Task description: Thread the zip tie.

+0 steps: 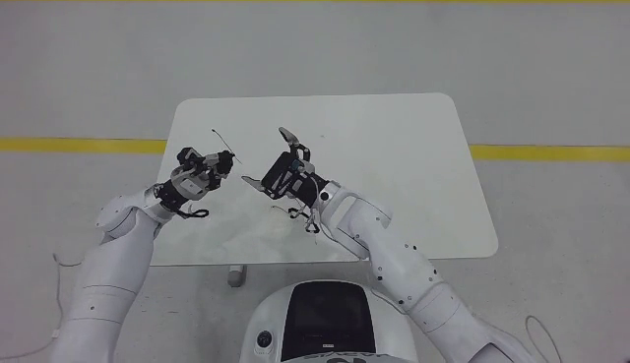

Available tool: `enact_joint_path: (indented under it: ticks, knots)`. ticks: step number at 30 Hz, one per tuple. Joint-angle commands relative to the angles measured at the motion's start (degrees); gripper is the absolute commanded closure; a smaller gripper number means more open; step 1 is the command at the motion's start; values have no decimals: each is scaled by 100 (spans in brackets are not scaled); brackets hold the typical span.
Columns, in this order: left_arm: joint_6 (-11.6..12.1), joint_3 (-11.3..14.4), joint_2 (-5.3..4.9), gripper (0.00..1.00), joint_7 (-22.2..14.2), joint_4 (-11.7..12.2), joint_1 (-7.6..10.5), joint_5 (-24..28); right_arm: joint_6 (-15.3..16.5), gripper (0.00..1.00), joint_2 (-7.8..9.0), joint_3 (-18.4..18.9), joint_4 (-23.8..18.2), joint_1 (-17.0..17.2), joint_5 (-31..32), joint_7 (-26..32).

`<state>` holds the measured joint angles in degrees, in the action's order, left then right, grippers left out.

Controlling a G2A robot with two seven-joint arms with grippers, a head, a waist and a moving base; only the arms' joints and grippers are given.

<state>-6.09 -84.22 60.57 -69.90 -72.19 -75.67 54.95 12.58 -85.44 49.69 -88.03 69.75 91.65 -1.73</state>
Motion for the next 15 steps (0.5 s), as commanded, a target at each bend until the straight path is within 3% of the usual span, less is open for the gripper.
enact_joint_path:
  ticks: [1,5,7,13,15]
  knots:
    - [110,-2,-2,100,-1,-12,8,-73,-7,0,7,-10,9,-15,-169,17]
    - [110,-2,-2,100,-1,-12,8,-73,-7,0,7,-10,9,-15,-169,17]
    - [-23,19,20,100,208,-32,-23,199,9,0,23,-52,42,-52,-169,163]
    - [-1082,42,43,100,64,106,-19,1224,-426,0,108,-307,233,-187,-169,41]
    - [-1339,73,42,100,-43,149,1,1396,-559,0,128,-392,296,-212,-169,-93]
